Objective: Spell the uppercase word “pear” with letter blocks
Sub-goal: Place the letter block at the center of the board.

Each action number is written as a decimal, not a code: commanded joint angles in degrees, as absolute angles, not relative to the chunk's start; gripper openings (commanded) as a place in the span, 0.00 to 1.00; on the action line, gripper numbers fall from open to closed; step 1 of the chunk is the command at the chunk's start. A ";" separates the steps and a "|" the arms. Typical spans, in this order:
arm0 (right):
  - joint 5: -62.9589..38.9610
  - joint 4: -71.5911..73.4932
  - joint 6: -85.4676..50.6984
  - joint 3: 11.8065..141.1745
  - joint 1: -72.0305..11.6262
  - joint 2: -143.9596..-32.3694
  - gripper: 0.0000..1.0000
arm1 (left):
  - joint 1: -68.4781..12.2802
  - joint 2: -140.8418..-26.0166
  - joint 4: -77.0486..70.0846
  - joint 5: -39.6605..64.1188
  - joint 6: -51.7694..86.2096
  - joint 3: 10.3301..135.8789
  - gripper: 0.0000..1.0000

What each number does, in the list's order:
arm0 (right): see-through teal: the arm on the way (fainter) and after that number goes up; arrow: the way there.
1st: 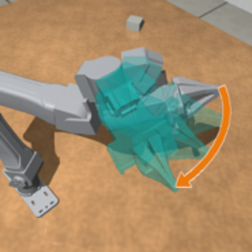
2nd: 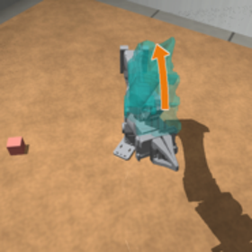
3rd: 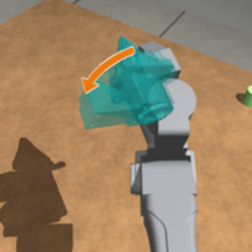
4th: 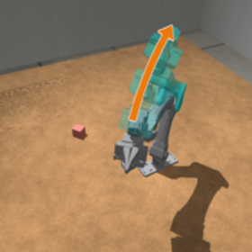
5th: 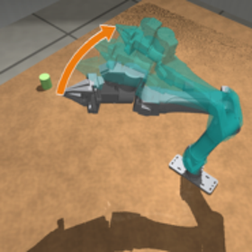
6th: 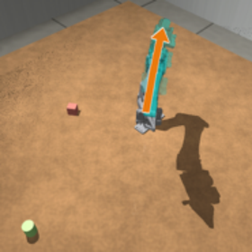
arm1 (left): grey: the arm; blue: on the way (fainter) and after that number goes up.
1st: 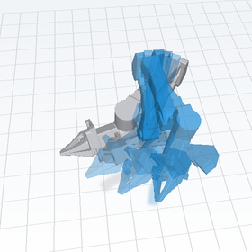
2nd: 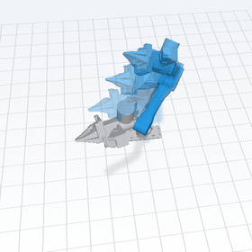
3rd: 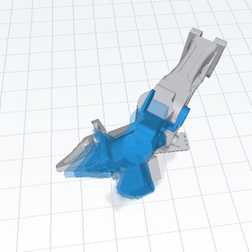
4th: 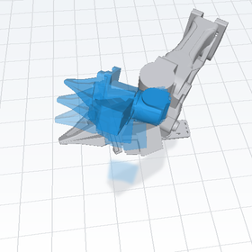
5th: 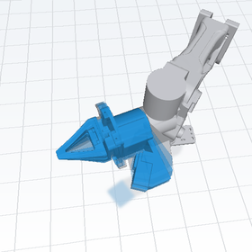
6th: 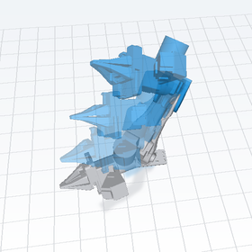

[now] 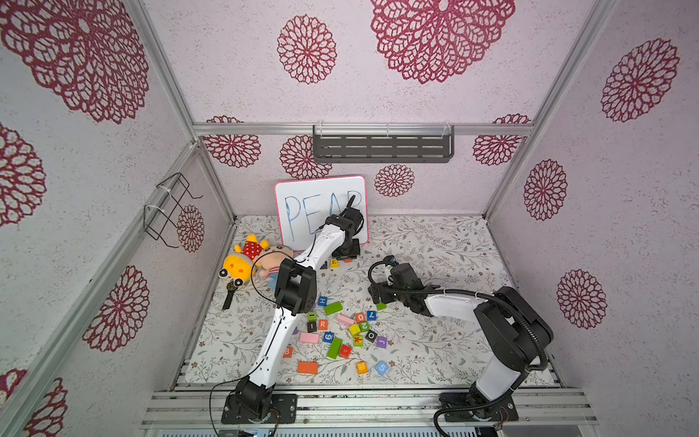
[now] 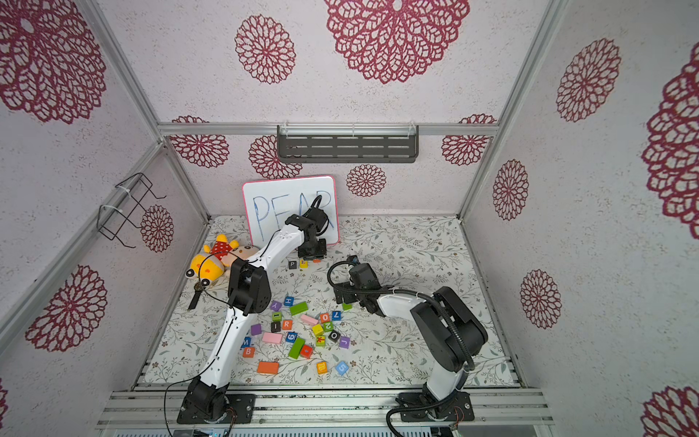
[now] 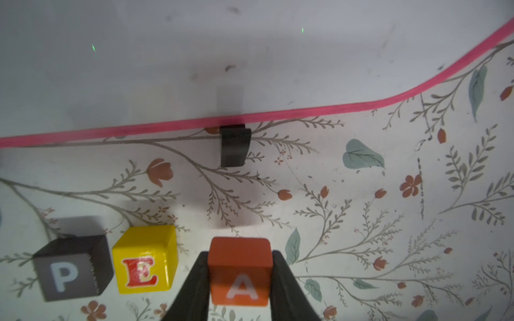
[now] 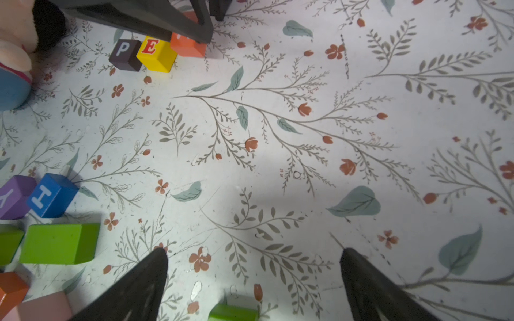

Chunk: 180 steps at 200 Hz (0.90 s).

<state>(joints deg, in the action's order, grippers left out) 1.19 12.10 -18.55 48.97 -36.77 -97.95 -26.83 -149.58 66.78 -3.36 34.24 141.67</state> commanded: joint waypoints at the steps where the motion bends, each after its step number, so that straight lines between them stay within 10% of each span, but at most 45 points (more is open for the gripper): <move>1: 0.40 13.04 -18.28 51.15 -36.47 -98.44 0.99 | -26.57 -150.62 66.54 -3.47 33.13 142.94 0.00; 180: 0.62 11.98 -18.11 51.59 -36.47 -98.09 0.99 | -26.90 -153.54 65.65 -4.55 32.93 143.44 0.16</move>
